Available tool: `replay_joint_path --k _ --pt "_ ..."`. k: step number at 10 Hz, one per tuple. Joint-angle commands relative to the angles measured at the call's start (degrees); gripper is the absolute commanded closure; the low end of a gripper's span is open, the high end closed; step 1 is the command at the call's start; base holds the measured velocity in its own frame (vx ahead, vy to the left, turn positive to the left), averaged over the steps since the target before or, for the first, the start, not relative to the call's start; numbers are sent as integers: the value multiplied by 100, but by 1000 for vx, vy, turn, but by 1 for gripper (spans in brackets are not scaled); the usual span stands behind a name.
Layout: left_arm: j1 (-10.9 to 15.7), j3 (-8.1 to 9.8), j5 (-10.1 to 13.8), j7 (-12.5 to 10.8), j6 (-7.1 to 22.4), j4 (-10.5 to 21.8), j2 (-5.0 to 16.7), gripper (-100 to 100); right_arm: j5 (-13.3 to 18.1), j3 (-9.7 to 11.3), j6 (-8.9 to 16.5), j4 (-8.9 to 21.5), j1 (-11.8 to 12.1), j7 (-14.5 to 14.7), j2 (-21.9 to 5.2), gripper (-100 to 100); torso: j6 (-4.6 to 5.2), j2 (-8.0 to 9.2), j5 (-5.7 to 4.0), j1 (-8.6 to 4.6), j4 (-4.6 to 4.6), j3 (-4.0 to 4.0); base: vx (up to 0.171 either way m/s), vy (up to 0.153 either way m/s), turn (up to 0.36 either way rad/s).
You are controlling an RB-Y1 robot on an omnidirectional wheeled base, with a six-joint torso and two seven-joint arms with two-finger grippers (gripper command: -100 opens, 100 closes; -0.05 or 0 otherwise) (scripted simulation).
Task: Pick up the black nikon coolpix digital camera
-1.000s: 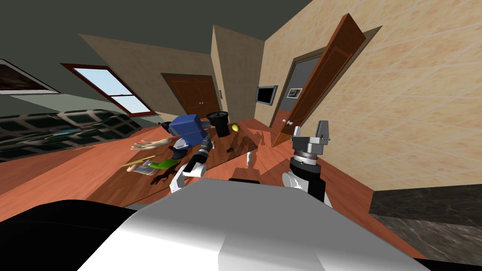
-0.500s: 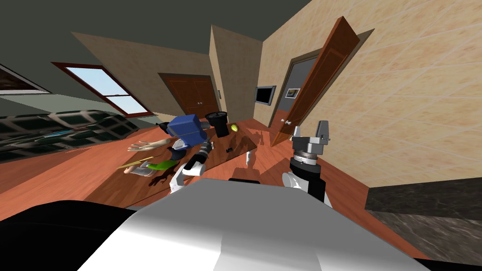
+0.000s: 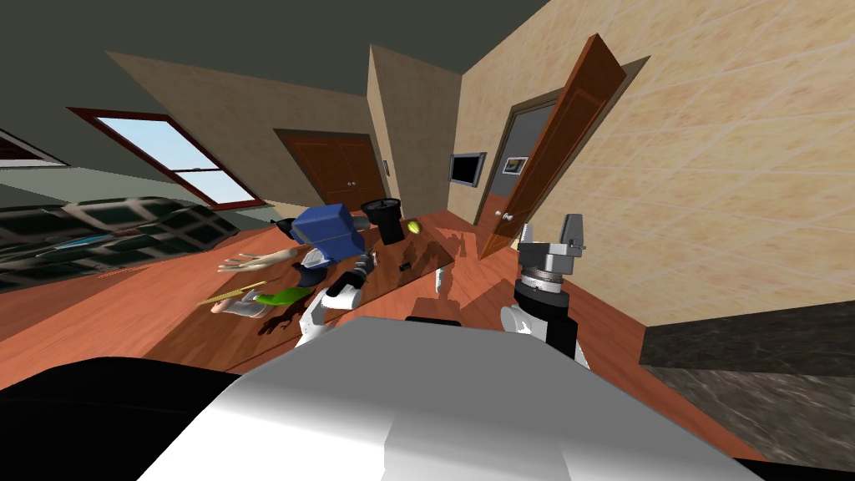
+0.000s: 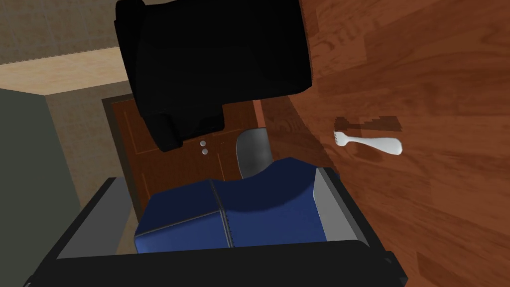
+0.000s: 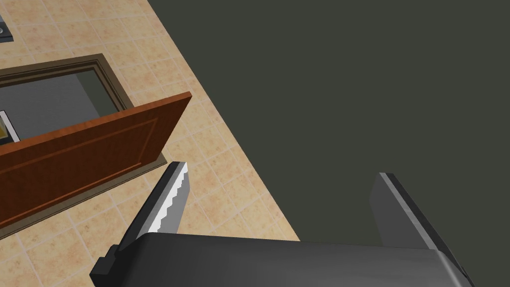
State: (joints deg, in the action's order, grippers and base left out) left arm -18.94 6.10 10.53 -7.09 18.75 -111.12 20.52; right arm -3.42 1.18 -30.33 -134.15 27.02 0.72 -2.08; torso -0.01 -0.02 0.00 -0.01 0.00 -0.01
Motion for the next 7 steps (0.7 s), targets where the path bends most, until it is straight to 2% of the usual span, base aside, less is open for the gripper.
replay_joint_path --k 1,2,3,4,5,6,7 --pt "36 8 12 -13 169 29 10 -100 0 0 0 0 0 0 0 0 0 0 0 0 0 0 0 0 0" --pt "129 59 138 -104 404 237 120 -100 0 0 0 0 0 0 0 0 0 0 0 0 0 0 6 -9 -80" --pt "129 59 138 -104 509 237 120 -100 0 0 0 0 0 0 0 0 2 -2 0 0 0 -1 6 -7 -48" --pt "223 108 267 -201 719 449 228 -100 0 0 0 0 0 0 0 0 0 -2 0 0 -1 -1 11 -14 -92" --pt "223 108 267 -201 850 449 228 -100 0 0 0 0 0 0 0 0 2 -4 0 -3 -1 -2 10 -11 -41" --pt "319 154 401 -305 1027 666 333 -100 0 0 0 0 0 0 0 0 0 -3 -1 -3 -1 -2 14 -15 -78" --pt "319 154 401 -305 1192 666 333 -100 0 0 0 0 0 0 0 0 2 -5 -1 -4 -1 -3 16 -11 -62"
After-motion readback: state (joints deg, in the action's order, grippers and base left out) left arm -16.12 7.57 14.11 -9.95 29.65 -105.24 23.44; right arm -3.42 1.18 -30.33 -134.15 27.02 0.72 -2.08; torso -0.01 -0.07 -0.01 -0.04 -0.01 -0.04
